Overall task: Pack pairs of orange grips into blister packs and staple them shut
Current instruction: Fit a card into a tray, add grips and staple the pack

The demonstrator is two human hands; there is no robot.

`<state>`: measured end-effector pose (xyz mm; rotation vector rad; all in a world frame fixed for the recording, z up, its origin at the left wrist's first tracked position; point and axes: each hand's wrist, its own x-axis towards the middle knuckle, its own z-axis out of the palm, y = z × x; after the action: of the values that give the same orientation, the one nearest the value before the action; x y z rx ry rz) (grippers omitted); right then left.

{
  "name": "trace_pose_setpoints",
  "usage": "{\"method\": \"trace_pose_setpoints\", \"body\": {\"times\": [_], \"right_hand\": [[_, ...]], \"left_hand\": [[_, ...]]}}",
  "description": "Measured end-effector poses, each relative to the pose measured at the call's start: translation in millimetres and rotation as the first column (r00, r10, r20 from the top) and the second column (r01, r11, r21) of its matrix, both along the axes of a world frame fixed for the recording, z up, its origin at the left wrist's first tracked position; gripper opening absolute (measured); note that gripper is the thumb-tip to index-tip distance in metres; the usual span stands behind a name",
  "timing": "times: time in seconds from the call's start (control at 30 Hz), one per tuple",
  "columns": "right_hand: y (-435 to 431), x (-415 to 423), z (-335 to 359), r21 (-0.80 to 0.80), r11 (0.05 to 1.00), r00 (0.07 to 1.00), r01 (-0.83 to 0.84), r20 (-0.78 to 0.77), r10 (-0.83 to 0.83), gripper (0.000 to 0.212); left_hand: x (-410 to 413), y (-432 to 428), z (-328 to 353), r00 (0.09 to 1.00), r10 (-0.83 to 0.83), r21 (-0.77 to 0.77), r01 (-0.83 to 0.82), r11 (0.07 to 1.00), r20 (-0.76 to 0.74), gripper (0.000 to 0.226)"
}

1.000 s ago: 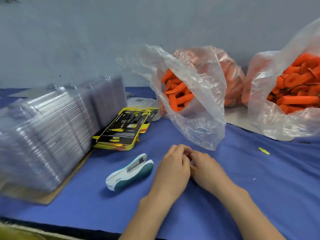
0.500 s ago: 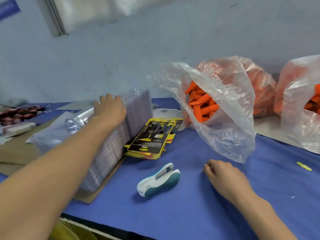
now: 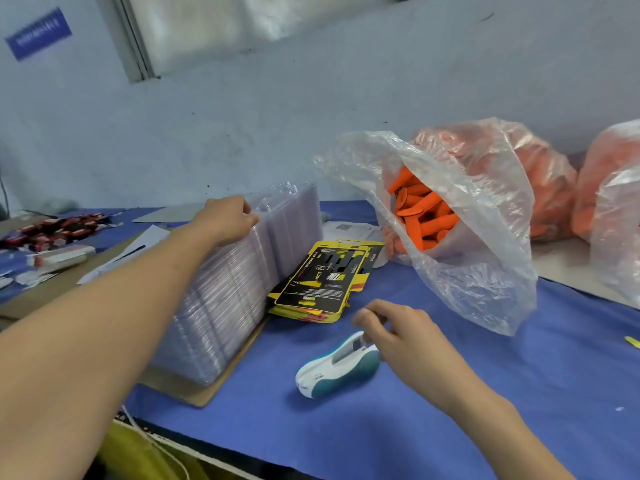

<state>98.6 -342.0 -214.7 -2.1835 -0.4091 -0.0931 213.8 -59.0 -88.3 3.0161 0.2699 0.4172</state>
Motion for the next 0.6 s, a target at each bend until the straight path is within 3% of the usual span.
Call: {"method": "trace_pose_setpoints", "body": {"times": [0.1, 0.2, 0.3, 0.37, 0.5, 0.6], "right_hand": [[25, 1, 25, 0.115, 0.992, 0.997, -0.056, 0.052, 0.051, 0.03], [53, 9, 49, 0.172, 0.981, 0.991, -0.092, 0.113, 0.073, 0.027], [73, 15, 64, 0.178, 0.978, 0.984, -0.108, 0.162, 0.079, 0.028], [80, 19, 67, 0.195, 0.975, 0.982, -0.105, 0.174, 0.071, 0.03], [86, 28, 68, 0.255, 0.962, 0.986, -0.101, 0.158, 0.061, 0.025], [91, 34, 68, 0.293, 0.951, 0.99, -0.097, 0.131, 0.06, 0.022]], "left_hand": [[-3, -1, 0, 0.997, -0.033, 0.247, 0.014, 0.969, 0.073, 0.032], [-2, -4, -3, 0.984, -0.101, 0.518, 0.011, 0.855, 0.145, 0.015], [1, -5, -4, 0.983, -0.087, 0.642, -0.039, 0.765, 0.163, 0.012], [2, -3, 3, 0.978, -0.072, 0.598, -0.061, 0.8, 0.196, 0.013], [2, 7, 29, 0.962, 0.013, 0.333, -0.107, 0.937, 0.273, 0.012], [-1, 13, 39, 0.991, 0.031, 0.212, -0.059, 0.975, 0.133, 0.031]]}}
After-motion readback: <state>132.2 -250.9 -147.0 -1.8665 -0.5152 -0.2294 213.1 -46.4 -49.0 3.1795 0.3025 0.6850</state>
